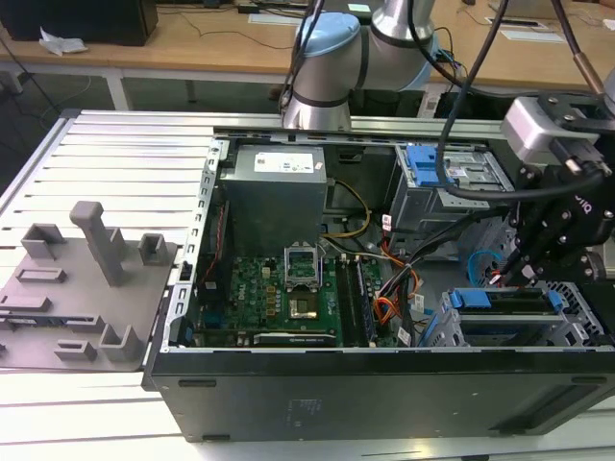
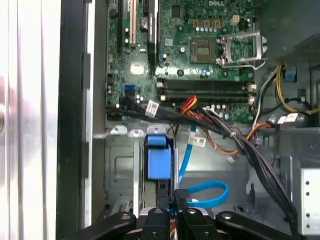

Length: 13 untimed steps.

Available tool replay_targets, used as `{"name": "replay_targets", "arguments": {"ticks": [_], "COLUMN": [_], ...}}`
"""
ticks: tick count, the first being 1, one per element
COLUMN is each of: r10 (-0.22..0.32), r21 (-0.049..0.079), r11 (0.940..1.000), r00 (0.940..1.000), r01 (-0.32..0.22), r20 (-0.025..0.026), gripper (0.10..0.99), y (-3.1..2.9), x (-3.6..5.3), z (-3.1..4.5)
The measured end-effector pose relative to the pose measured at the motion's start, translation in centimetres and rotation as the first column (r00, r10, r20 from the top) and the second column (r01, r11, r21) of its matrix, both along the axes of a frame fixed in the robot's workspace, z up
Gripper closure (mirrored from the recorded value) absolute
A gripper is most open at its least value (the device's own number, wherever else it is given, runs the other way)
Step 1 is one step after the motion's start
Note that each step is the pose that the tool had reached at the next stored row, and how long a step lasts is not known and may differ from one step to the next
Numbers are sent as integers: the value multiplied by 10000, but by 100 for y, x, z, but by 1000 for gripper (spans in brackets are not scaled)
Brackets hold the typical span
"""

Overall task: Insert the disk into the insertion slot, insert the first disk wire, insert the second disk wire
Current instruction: 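Insert the second disk wire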

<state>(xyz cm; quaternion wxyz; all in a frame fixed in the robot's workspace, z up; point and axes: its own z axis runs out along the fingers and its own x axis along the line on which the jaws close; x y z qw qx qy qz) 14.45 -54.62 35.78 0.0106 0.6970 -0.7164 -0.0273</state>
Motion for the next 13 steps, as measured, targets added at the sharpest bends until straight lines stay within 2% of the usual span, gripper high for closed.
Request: {"name": "replay_targets", "arguments": {"ticks": [6, 13], "r10": [-3, -19], "r21": [0, 0], "r11": [10000, 10000], "r00": [10000, 10000], "r01": [3, 19], "r20": [-17, -26], "gripper": [922, 922], "y": [0, 0], "x": [182, 293], "z": [-2, -5]}}
